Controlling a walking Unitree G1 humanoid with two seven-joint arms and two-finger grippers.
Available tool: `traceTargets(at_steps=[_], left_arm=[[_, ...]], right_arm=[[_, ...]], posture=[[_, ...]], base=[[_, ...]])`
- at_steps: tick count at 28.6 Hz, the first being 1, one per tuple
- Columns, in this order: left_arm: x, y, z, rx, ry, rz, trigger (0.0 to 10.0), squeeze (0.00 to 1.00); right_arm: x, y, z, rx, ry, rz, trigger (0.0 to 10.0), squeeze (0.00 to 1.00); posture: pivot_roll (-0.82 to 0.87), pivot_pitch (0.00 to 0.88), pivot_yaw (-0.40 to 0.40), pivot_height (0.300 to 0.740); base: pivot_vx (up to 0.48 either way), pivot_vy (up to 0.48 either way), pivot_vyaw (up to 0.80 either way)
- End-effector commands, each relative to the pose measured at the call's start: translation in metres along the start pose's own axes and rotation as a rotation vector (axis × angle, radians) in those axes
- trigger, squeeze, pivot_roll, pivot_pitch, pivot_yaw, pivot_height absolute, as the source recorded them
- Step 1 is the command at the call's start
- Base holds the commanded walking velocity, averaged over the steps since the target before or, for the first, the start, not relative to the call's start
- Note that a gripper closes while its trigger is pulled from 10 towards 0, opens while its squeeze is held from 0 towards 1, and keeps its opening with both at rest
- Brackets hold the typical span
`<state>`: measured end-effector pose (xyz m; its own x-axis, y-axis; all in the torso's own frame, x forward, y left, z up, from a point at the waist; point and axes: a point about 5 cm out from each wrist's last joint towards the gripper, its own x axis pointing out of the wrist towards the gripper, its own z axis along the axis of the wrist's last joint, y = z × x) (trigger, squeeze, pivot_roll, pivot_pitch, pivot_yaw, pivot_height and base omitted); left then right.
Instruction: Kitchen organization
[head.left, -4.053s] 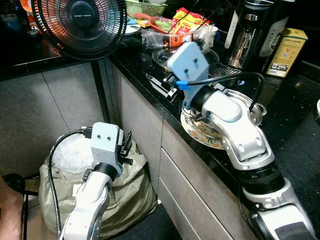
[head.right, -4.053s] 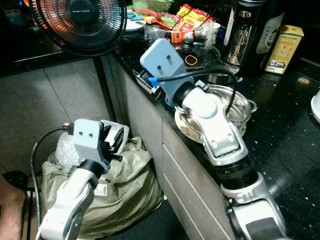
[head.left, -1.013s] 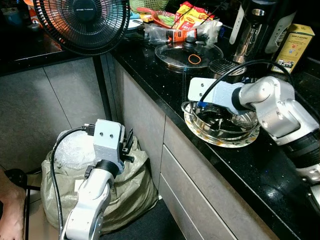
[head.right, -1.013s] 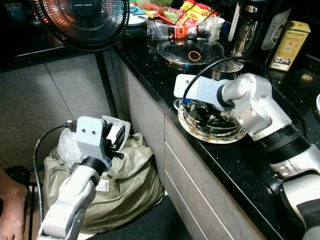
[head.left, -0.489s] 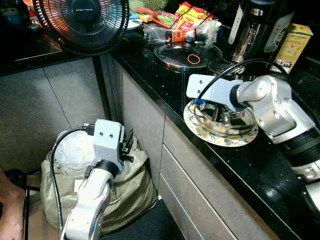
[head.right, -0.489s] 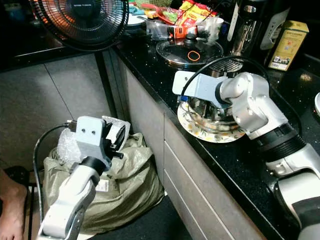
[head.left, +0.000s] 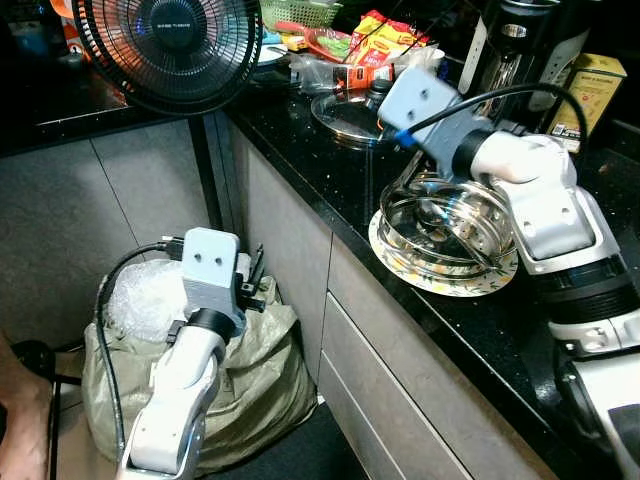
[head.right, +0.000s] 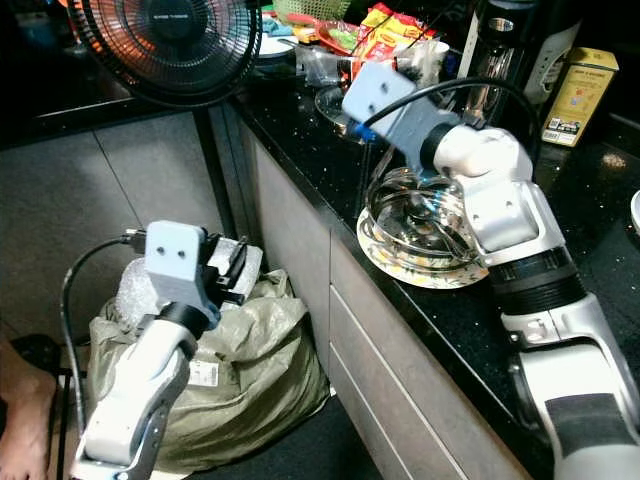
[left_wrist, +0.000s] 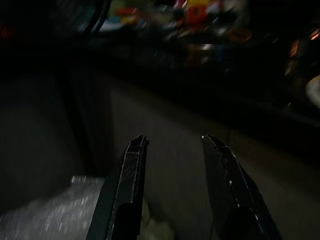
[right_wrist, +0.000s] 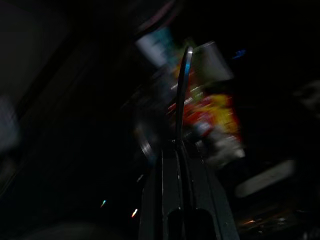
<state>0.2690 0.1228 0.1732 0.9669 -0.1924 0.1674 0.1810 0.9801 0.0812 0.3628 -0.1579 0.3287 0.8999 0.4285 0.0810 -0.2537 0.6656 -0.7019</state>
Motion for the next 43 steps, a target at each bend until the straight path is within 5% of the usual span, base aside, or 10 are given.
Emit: traceTargets(at_steps=[1, 4, 5, 7, 9, 20, 30, 38, 42, 43], left_arm=[[0.004, -0.002, 0.017, 0.039, -0.076, -0.025, 10.0, 0.0], [0.008, -0.001, 0.033, 0.067, -0.137, -0.035, 10.0, 0.0], [0.01, 0.0, 0.041, 0.084, -0.167, -0.039, 10.0, 0.0], [0.012, 0.001, 0.047, 0.096, -0.187, -0.042, 10.0, 0.0], [0.016, 0.006, 0.061, 0.117, -0.239, -0.037, 10.0, 0.0], [0.023, 0.026, 0.09, 0.214, -0.325, -0.028, 10.0, 0.0], [0.026, 0.036, 0.092, 0.323, -0.311, -0.069, 10.0, 0.0], [0.028, 0.042, 0.078, 0.475, -0.231, -0.199, 10.0, 0.0], [0.03, 0.032, 0.074, 0.687, -0.234, -0.268, 10.0, 0.0], [0.032, 0.022, 0.078, 0.757, -0.298, -0.263, 10.0, 0.0]], right_arm=[[-0.005, -0.014, 0.009, 0.054, -0.084, -0.114, 0.0, 0.0], [-0.01, -0.025, 0.009, 0.135, -0.13, -0.228, 0.0, 0.0], [-0.013, -0.031, 0.007, 0.184, -0.14, -0.29, 3.0, 0.0], [-0.015, -0.035, 0.005, 0.216, -0.146, -0.331, 3.0, 0.0], [-0.017, -0.037, 0.001, 0.277, -0.164, -0.377, 10.0, 0.0], [-0.029, -0.028, -0.014, 0.329, -0.183, -0.495, 10.0, 0.0], [-0.032, -0.018, -0.004, 0.4, -0.291, -0.402, 10.0, 0.0], [-0.036, -0.01, 0.016, 0.483, -0.435, -0.297, 10.0, 0.0], [-0.037, -0.007, 0.019, 0.489, -0.449, -0.277, 10.0, 0.0], [-0.036, -0.006, 0.02, 0.492, -0.447, -0.271, 10.0, 0.0]], posture=[[0.07, 0.0, -0.013, 0.74], [0.07, 0.0, -0.013, 0.74], [0.07, 0.0, -0.012, 0.74], [0.07, 0.0, -0.012, 0.74], [0.07, 0.0, -0.01, 0.74], [0.07, 0.0, -0.009, 0.74], [0.06, 0.0, -0.011, 0.74], [0.06, 0.0, -0.011, 0.74], [0.06, 0.0, -0.013, 0.74], [0.06, 0.0, -0.011, 0.74]], base=[[0.0, 0.0, 0.0], [0.0, 0.0, 0.0], [0.0, 0.0, 0.0], [0.0, 0.0, 0.0], [0.0, 0.0, -0.62], [0.0, 0.0, -0.8], [0.0, 0.0, -0.56], [0.0, 0.0, 0.0], [0.0, 0.0, 0.0], [0.0, 0.0, 0.0]])
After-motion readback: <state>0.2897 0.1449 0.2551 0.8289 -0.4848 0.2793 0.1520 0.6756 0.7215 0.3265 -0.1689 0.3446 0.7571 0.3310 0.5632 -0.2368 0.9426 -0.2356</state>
